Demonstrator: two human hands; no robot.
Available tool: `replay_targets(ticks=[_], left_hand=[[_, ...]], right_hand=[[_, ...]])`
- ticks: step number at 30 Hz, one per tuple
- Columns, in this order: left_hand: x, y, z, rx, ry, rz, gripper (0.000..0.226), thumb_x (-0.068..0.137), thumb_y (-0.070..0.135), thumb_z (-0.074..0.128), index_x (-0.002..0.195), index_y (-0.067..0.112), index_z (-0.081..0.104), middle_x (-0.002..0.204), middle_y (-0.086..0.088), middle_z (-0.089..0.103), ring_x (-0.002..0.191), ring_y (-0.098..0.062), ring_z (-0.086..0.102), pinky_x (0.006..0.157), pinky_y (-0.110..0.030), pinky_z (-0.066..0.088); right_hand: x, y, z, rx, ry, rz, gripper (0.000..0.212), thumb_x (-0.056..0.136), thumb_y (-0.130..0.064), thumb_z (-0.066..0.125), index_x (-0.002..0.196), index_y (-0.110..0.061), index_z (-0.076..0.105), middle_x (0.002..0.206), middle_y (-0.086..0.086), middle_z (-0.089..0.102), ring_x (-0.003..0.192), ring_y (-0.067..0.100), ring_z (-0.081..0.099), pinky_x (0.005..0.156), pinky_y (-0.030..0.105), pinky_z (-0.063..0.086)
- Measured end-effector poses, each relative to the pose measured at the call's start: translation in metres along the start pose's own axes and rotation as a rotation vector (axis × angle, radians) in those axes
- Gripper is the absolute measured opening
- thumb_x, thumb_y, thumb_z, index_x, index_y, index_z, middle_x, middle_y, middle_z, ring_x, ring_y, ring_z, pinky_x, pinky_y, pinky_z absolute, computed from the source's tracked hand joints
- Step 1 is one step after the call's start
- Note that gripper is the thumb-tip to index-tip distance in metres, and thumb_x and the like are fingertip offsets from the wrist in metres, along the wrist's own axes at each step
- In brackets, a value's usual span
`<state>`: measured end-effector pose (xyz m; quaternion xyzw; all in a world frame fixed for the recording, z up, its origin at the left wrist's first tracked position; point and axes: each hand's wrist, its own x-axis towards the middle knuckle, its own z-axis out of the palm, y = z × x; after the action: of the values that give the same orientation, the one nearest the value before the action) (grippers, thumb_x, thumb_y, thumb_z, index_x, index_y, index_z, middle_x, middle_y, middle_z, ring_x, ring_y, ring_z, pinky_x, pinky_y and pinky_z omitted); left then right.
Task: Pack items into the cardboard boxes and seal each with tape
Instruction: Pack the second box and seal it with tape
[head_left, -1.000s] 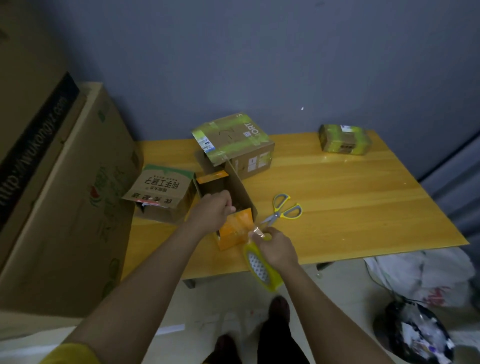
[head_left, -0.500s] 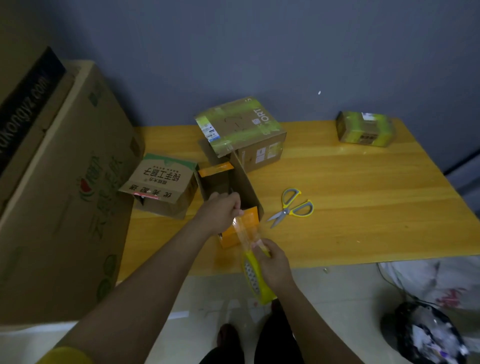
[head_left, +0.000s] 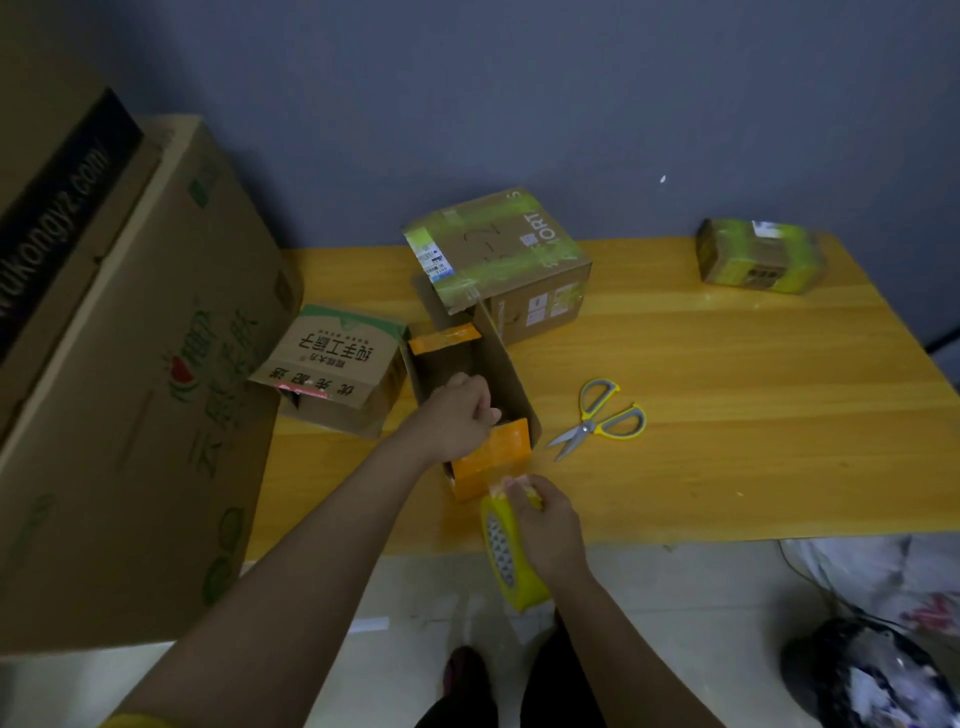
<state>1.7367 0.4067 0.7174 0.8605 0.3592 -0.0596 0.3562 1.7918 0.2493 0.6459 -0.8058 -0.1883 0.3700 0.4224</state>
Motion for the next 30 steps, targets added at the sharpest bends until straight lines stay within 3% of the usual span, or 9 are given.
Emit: replay_targets(ticks=[2, 5, 8, 14, 18, 23, 28, 30], left_hand=[[0.002, 0.001, -0.004, -0.126, -0.061, -0.031, 0.019, 0.101, 0.030, 0.044, 0.089, 0.015, 0.042, 0.107, -0.008, 0.046, 0.091, -0.025, 0.050, 0.073, -0.033, 0.039], [0.005, 0.001, -0.010, -0.118, -0.099, -0.017, 0.018, 0.097, 0.031, 0.051, 0.085, 0.019, 0.043, 0.094, -0.003, 0.050, 0.083, -0.018, 0.049, 0.071, -0.033, 0.040], [0.007, -0.003, -0.011, -0.078, -0.074, -0.007, 0.018, 0.097, 0.028, 0.053, 0.085, 0.017, 0.046, 0.084, -0.002, 0.052, 0.077, -0.018, 0.050, 0.066, -0.033, 0.040], [0.010, -0.003, -0.006, -0.020, 0.013, -0.035, 0.018, 0.096, 0.032, 0.055, 0.087, 0.018, 0.048, 0.087, -0.005, 0.059, 0.080, -0.022, 0.057, 0.062, -0.034, 0.042], [0.012, -0.002, -0.005, 0.045, 0.049, 0.004, 0.020, 0.096, 0.029, 0.056, 0.083, 0.018, 0.046, 0.075, -0.001, 0.054, 0.072, -0.020, 0.053, 0.058, -0.033, 0.038], [0.014, -0.006, -0.004, 0.149, 0.093, 0.028, 0.019, 0.095, 0.030, 0.056, 0.087, 0.017, 0.046, 0.075, 0.000, 0.052, 0.067, -0.017, 0.048, 0.055, -0.033, 0.034], [0.017, -0.011, -0.001, 0.085, 0.100, 0.028, 0.015, 0.097, 0.026, 0.051, 0.088, 0.016, 0.045, 0.090, -0.005, 0.060, 0.081, -0.021, 0.058, 0.060, -0.035, 0.040], [0.018, -0.012, 0.000, 0.036, 0.096, 0.014, 0.015, 0.097, 0.024, 0.051, 0.089, 0.014, 0.044, 0.087, -0.007, 0.058, 0.079, -0.023, 0.056, 0.058, -0.034, 0.038]], right_hand=[[0.002, -0.003, 0.001, -0.001, 0.006, 0.008, 0.043, 0.095, -0.043, 0.054, 0.127, -0.016, 0.061, 0.126, 0.000, 0.062, 0.117, 0.020, 0.055, 0.082, 0.024, 0.037], [0.002, -0.005, 0.002, 0.012, 0.029, 0.020, 0.035, 0.096, -0.042, 0.054, 0.119, -0.018, 0.064, 0.120, 0.003, 0.065, 0.109, 0.021, 0.057, 0.078, 0.026, 0.037], [0.002, -0.006, 0.002, -0.013, 0.037, 0.021, 0.034, 0.096, -0.043, 0.053, 0.117, -0.019, 0.064, 0.117, 0.004, 0.065, 0.107, 0.022, 0.058, 0.077, 0.027, 0.038], [0.007, -0.011, 0.002, -0.037, 0.019, 0.042, 0.033, 0.097, -0.044, 0.051, 0.116, -0.021, 0.065, 0.115, 0.004, 0.065, 0.107, 0.024, 0.058, 0.077, 0.029, 0.038], [0.009, -0.011, 0.003, -0.073, 0.000, 0.061, 0.036, 0.097, -0.047, 0.049, 0.119, -0.024, 0.064, 0.119, 0.004, 0.065, 0.108, 0.025, 0.058, 0.078, 0.031, 0.041], [0.009, -0.015, 0.003, -0.062, -0.023, 0.053, 0.032, 0.098, -0.045, 0.048, 0.115, -0.023, 0.065, 0.113, 0.005, 0.065, 0.092, 0.017, 0.053, 0.075, 0.029, 0.037], [0.012, -0.017, 0.005, -0.078, -0.015, 0.070, 0.033, 0.098, -0.044, 0.048, 0.117, -0.023, 0.064, 0.117, 0.004, 0.064, 0.110, 0.024, 0.057, 0.079, 0.030, 0.038], [0.014, -0.018, 0.006, -0.092, -0.025, 0.073, 0.037, 0.097, -0.047, 0.047, 0.119, -0.022, 0.063, 0.121, 0.003, 0.063, 0.112, 0.025, 0.057, 0.081, 0.030, 0.039]])
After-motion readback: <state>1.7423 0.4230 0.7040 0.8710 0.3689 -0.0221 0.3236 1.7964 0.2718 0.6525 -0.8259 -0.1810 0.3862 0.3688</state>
